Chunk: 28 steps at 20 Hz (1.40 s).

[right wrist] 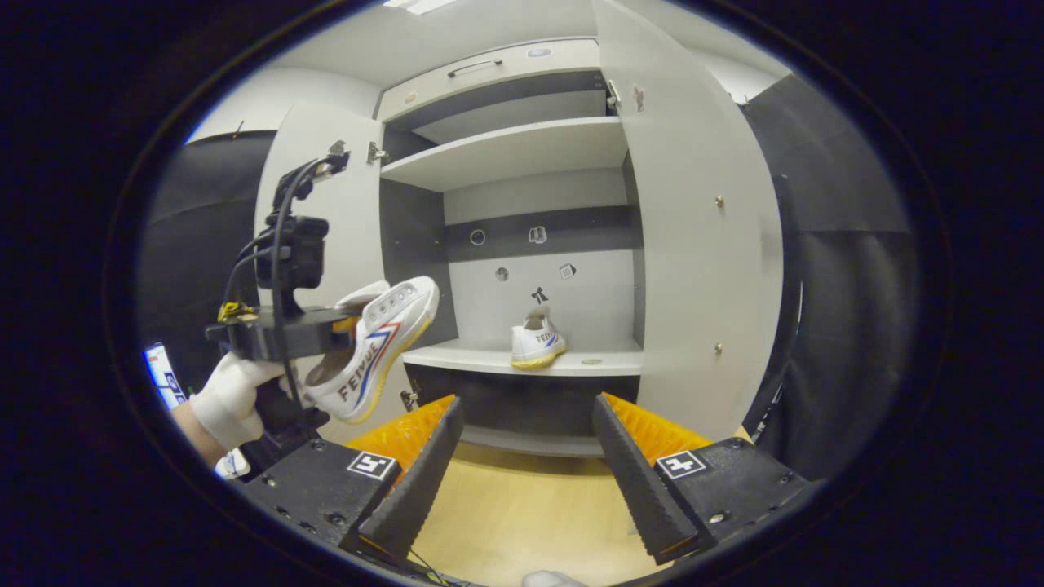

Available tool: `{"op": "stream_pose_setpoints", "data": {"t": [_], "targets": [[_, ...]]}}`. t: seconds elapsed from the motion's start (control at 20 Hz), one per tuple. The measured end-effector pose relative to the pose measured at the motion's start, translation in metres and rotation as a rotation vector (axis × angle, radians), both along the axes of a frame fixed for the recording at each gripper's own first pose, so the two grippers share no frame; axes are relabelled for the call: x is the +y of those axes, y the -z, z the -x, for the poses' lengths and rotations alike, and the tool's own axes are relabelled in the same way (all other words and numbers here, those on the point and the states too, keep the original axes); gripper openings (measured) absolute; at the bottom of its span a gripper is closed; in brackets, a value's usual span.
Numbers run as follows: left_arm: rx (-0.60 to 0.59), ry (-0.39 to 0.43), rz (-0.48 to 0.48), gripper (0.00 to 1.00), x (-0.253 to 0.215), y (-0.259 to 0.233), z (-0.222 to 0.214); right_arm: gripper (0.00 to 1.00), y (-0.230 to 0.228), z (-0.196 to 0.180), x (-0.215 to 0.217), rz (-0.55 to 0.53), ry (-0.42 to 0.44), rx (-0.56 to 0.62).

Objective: Grab one shoe with the right hand and put it into the shoe cabinet, grab the other shoe with the left hand and put it into the shoe cabinet; then close the right door with the right hand and the left door with the left hand.

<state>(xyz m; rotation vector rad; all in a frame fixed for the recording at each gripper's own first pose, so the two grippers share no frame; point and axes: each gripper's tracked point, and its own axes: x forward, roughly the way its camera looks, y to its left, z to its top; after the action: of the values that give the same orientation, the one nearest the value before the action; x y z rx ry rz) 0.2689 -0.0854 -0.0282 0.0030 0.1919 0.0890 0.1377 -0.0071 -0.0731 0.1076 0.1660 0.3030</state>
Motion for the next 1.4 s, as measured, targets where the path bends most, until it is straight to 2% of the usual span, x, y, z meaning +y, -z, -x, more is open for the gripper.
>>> {"op": "stream_pose_setpoints", "data": {"t": [0.05, 0.1, 0.35, 0.45, 0.55, 0.75, 0.8, 0.85, 0.9, 0.95, 1.0, 1.1, 1.15, 1.3, 1.4], "targets": [[-0.013, -0.005, -0.005, 0.14, -0.001, -0.004, -0.018, 0.98, 0.002, -0.001, 0.000, -0.003, -0.002, 0.007], [-0.014, -0.009, -0.012, 0.13, -0.003, -0.005, -0.036, 1.00, 0.002, -0.001, 0.002, -0.005, -0.012, 0.008], [0.039, 0.006, -0.004, 0.13, -0.016, 0.012, -0.122, 1.00, 0.009, 0.000, -0.002, 0.017, -0.008, 0.025], [0.092, 0.008, -0.020, 0.13, -0.018, 0.029, -0.149, 0.98, 0.014, 0.002, -0.003, 0.025, -0.003, 0.044], [0.154, 0.001, -0.027, 0.13, -0.020, 0.053, -0.172, 1.00, 0.020, 0.004, -0.005, 0.046, -0.003, 0.063], [0.320, 0.004, -0.021, 0.13, -0.021, 0.106, -0.195, 1.00, 0.025, 0.006, -0.019, 0.060, 0.033, 0.086], [0.357, 0.004, -0.008, 0.13, -0.021, 0.114, -0.194, 0.98, 0.027, 0.005, -0.022, 0.061, 0.042, 0.093], [0.376, 0.006, 0.001, 0.14, -0.019, 0.118, -0.194, 1.00, 0.030, 0.005, -0.025, 0.063, 0.052, 0.104], [0.404, 0.007, 0.036, 0.17, -0.020, 0.125, -0.195, 0.98, 0.030, 0.003, -0.027, 0.060, 0.058, 0.109], [0.421, 0.018, 0.076, 0.10, -0.022, 0.126, -0.195, 1.00, 0.032, 0.001, -0.028, 0.056, 0.065, 0.116], [0.462, 0.031, 0.120, 0.23, -0.026, 0.132, -0.191, 1.00, 0.033, 0.000, -0.030, 0.052, 0.070, 0.124], [0.456, 0.050, 0.135, 0.32, -0.025, 0.131, -0.191, 0.98, 0.032, -0.002, -0.029, 0.041, 0.072, 0.130], [0.455, 0.050, 0.130, 0.31, -0.023, 0.133, -0.192, 1.00, 0.032, -0.004, -0.029, 0.040, 0.074, 0.129], [0.415, 0.060, 0.137, 0.67, -0.021, 0.118, -0.189, 1.00, 0.029, -0.004, -0.024, 0.044, 0.066, 0.121], [0.371, 0.050, 0.134, 0.95, -0.017, 0.103, -0.185, 1.00, 0.025, -0.004, -0.021, 0.047, 0.061, 0.106]]}}
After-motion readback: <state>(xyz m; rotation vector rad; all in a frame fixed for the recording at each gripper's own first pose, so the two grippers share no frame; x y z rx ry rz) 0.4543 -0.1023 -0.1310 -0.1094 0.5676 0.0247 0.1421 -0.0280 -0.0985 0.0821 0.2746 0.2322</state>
